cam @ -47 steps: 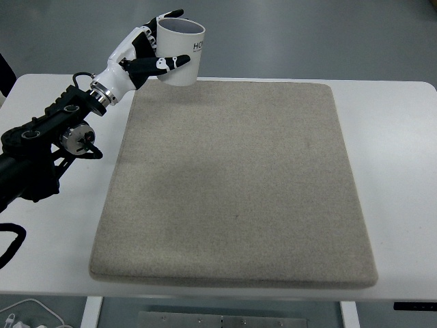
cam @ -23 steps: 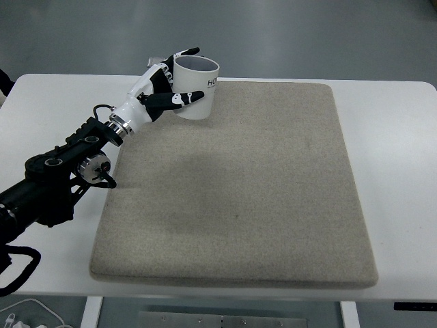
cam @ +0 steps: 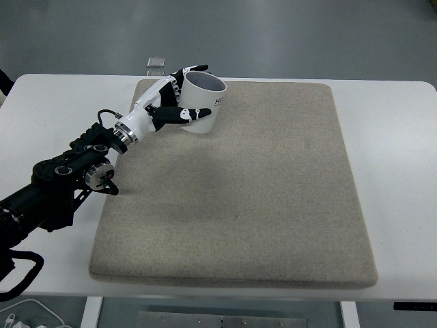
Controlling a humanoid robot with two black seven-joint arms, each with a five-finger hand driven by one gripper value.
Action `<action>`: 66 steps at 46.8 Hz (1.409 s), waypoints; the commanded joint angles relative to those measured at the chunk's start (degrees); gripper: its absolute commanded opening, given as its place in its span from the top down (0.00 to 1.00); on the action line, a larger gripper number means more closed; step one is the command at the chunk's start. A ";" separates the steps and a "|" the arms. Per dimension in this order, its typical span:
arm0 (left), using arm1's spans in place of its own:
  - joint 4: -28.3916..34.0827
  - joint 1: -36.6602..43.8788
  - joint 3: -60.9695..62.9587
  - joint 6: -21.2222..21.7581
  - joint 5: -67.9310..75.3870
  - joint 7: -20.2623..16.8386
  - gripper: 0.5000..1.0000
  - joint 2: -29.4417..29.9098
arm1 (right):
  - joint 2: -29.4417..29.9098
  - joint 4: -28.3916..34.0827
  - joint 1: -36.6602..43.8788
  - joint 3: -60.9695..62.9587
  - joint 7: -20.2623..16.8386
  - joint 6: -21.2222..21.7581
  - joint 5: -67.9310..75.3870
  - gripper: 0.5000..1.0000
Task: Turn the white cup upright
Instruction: 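Lower the upright cup with the left hand onto the pad, then set the cup down upright and open the left hand's fingers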
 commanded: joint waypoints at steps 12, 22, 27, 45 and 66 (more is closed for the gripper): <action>0.10 1.41 -0.10 2.38 3.78 0.01 1.00 0.00 | 0.00 -0.05 0.00 0.00 0.00 0.00 0.01 0.14; 2.64 1.50 -0.10 2.47 3.78 0.01 1.00 -2.36 | 0.00 -0.05 0.00 0.08 0.00 0.00 0.01 0.14; 4.14 1.50 -0.10 2.47 3.69 0.01 1.00 -4.04 | 0.00 -0.05 0.00 0.08 0.00 0.00 0.01 0.14; 4.67 1.23 -0.45 3.26 3.34 0.01 0.98 -6.06 | 0.00 -0.05 -0.18 0.00 0.00 0.00 0.01 0.14; 5.11 1.23 -0.97 4.49 2.81 0.01 0.08 -5.88 | 0.00 0.04 -0.18 0.00 0.00 0.00 0.01 0.14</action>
